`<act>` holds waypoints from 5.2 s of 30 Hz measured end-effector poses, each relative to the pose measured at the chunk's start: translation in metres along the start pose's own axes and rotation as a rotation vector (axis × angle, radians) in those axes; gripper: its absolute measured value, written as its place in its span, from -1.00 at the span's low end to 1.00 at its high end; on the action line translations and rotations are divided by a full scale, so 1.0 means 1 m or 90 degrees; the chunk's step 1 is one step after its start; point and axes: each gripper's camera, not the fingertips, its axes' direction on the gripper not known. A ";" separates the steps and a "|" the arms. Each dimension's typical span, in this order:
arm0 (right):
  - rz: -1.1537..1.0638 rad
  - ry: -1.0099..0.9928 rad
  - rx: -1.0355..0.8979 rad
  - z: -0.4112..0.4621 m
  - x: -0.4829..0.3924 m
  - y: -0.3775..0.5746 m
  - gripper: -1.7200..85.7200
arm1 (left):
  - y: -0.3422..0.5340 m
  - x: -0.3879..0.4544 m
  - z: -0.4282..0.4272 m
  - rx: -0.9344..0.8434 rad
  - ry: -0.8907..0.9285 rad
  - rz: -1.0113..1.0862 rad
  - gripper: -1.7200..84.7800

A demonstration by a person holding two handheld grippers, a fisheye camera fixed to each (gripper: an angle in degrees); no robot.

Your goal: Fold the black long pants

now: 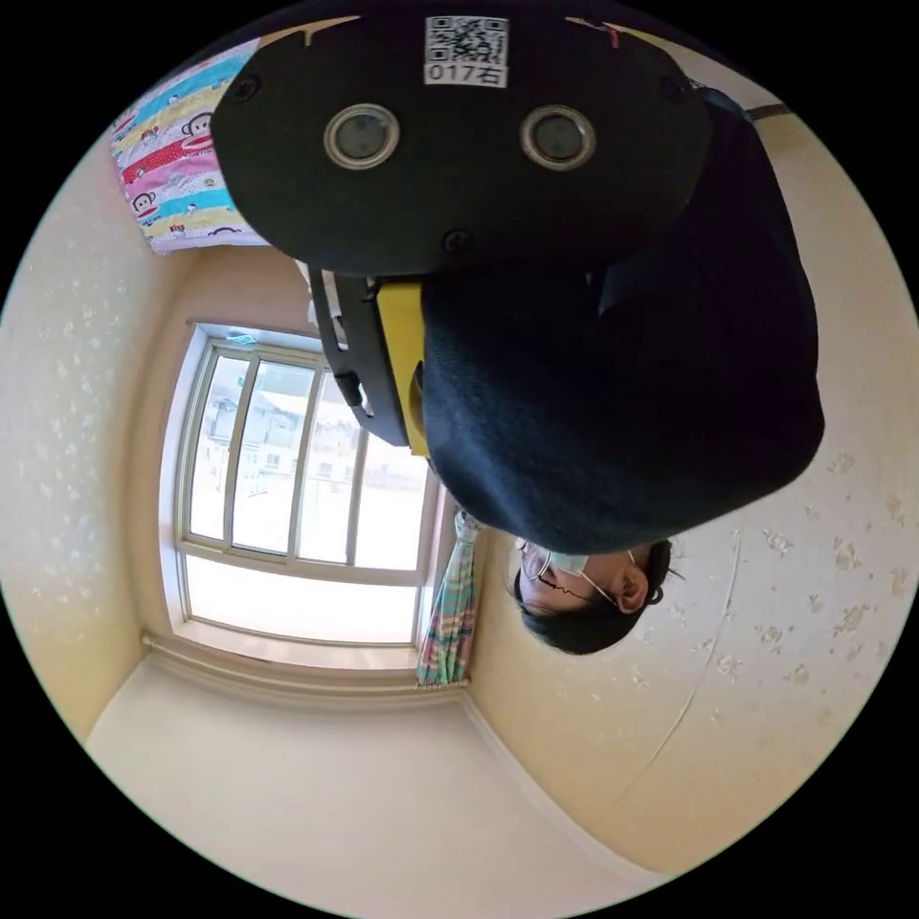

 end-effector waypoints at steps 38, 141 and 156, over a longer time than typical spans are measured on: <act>0.173 0.403 -0.287 0.139 0.007 0.176 -0.77 | 0.082 0.086 0.032 -0.432 0.163 0.649 -0.82; 1.181 0.280 -0.839 -0.172 0.352 0.724 -0.92 | -0.195 -0.185 -0.031 -0.148 -1.341 0.164 -0.76; 1.191 0.470 -0.626 -0.288 0.156 0.730 -0.88 | -0.129 -0.163 -0.086 -0.223 -1.461 0.157 -0.97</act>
